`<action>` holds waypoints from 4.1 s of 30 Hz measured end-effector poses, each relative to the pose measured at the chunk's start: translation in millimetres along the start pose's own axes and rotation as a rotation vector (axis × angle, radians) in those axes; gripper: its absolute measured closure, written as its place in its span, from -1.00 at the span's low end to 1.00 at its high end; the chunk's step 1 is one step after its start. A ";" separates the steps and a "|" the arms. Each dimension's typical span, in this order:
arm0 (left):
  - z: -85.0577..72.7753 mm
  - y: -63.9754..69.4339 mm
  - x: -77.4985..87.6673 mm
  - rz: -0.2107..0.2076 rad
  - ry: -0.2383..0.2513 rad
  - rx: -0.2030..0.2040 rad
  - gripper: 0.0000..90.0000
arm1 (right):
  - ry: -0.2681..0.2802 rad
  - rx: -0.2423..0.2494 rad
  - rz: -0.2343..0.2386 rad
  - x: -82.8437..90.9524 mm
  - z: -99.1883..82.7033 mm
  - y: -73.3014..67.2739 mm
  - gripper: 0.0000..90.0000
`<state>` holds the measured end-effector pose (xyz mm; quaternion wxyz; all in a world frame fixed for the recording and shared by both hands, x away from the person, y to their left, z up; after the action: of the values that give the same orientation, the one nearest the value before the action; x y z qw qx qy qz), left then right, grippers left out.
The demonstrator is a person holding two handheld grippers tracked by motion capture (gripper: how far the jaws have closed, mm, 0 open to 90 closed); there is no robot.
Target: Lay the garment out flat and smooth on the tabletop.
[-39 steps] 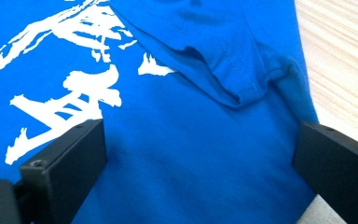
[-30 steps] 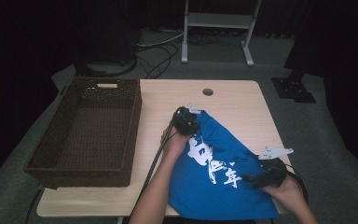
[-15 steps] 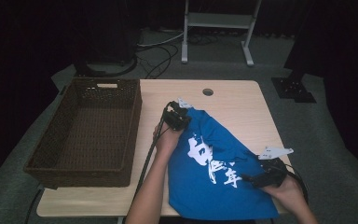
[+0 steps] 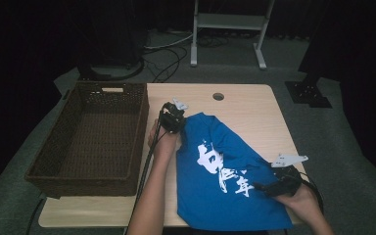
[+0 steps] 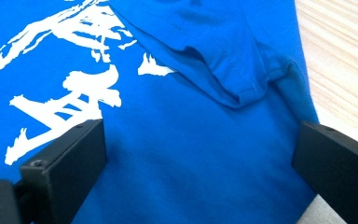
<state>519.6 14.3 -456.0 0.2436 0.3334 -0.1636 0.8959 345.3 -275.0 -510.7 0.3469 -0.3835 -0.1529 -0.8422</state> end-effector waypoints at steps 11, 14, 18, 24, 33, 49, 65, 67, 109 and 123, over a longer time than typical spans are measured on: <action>-4.8 -17.1 6.1 0.113 -0.001 0.017 0.37 | 0.000 0.000 0.000 0.0 0.0 0.0 -0.94; -5.0 -14.8 7.2 0.079 0.014 0.045 0.10 | 0.000 0.000 0.000 0.0 0.0 0.0 -0.94; -9.4 -10.5 1.5 0.037 0.011 0.061 -0.13 | 0.000 0.000 0.000 0.0 0.0 0.0 -0.94; -17.9 -5.1 -7.8 0.019 -0.013 0.054 -0.21 | 0.000 -0.002 0.000 0.0 0.1 -0.1 -0.94; -32.7 -20.7 -11.9 0.123 -0.084 0.001 -0.24 | 0.000 0.000 0.000 0.0 0.0 0.0 -0.94; -5.2 20.3 22.4 -0.202 0.075 0.075 -0.76 | 0.001 -0.003 0.000 -0.1 0.1 -0.2 -0.94; -36.1 69.2 15.9 -0.310 0.012 -0.015 -0.97 | 0.001 -0.001 -0.001 0.0 0.0 -0.1 -0.94; -41.2 72.1 14.4 -0.317 0.006 -0.023 -0.97 | 0.001 -0.002 0.000 0.0 0.0 -0.1 -0.94; -63.9 81.0 8.9 -0.290 -0.041 -0.148 -0.98 | 0.046 -0.007 0.050 0.5 47.1 3.5 -1.00; -64.0 80.9 8.9 -0.289 -0.041 -0.146 -0.98 | 0.076 0.013 0.061 -7.8 83.0 2.1 -1.00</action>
<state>436.5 -20.6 -506.9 0.3903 0.3530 -0.1835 0.8303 395.1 -229.4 -461.8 0.3802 -0.3533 -0.1332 -0.8443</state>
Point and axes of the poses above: each handheld gripper's, and its own axes: x roughly backward along the jaws, z roughly out of its top, y roughly to its right, the point moved 9 cm from there along -x, roughly forward along the jaws, and after that the axes turned 3 degrees about -y, right-handed, at the moved point
